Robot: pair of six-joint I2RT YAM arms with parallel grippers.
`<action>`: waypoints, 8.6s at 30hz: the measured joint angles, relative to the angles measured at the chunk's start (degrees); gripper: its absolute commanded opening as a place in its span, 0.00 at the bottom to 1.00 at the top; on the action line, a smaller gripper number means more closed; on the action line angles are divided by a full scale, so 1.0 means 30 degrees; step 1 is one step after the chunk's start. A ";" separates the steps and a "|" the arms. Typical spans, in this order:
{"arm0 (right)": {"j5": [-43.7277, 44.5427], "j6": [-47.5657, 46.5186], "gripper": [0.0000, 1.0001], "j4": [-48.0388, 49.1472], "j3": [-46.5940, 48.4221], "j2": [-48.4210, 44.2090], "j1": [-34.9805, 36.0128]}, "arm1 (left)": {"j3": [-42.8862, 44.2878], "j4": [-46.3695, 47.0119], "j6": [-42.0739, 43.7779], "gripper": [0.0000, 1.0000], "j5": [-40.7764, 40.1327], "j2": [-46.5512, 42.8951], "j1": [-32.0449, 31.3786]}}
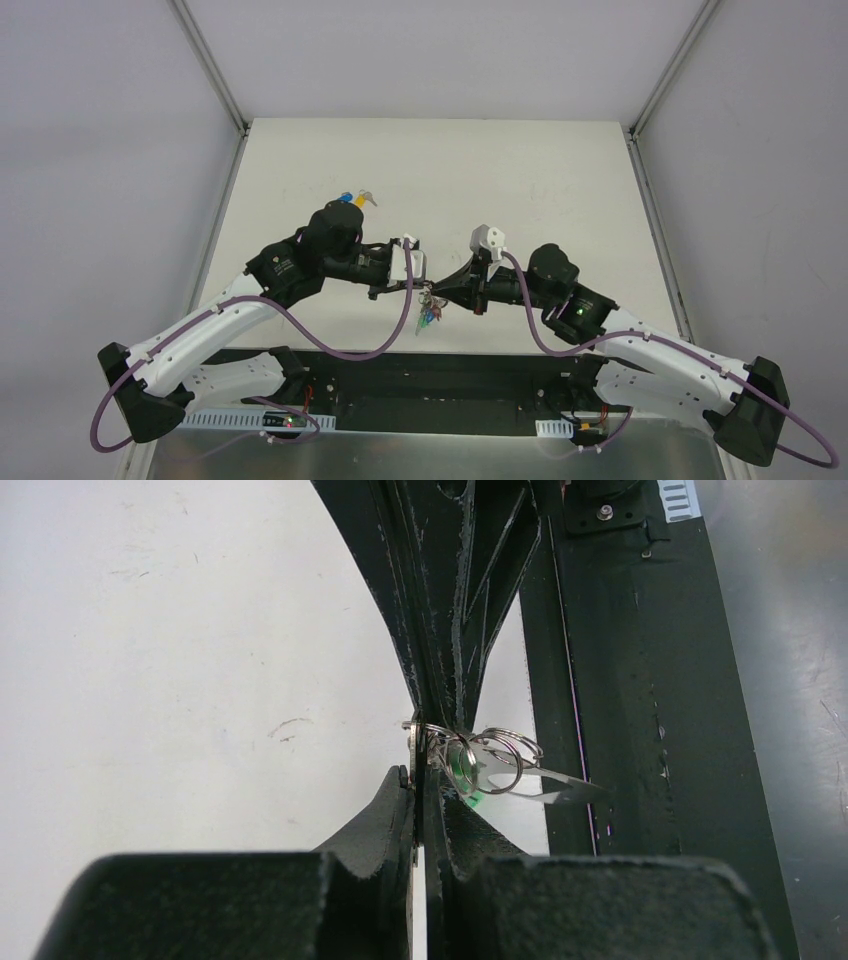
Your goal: Remove the keys from the keyring
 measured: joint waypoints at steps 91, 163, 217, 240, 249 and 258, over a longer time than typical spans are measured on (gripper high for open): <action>0.0495 -0.4357 0.37 0.5122 -0.4036 -0.1807 0.0386 | -0.0058 0.0619 -0.1115 0.00 0.1443 0.0379 0.0903; 0.0969 -0.4896 0.31 0.4102 -0.3242 -0.1588 0.0386 | -0.0058 0.0750 -0.1107 0.00 0.1785 0.0328 0.0911; 0.0816 -0.4983 0.29 0.3657 -0.3483 -0.2382 0.0401 | -0.0124 0.0750 -0.1107 0.00 0.2106 0.0357 0.1035; 0.0146 -0.5202 0.00 0.3133 -0.2317 -0.1464 0.0401 | -0.0124 0.0736 -0.1107 0.00 0.2142 0.0357 0.1035; 0.0299 -0.5195 0.00 0.3206 -0.2499 -0.1596 0.0401 | -0.0124 0.0743 -0.1107 0.00 0.2149 0.0357 0.1035; 0.0736 -0.5093 0.00 0.4218 -0.3657 -0.0852 0.0401 | -0.0124 0.0568 -0.1107 0.00 0.2149 0.0350 0.1035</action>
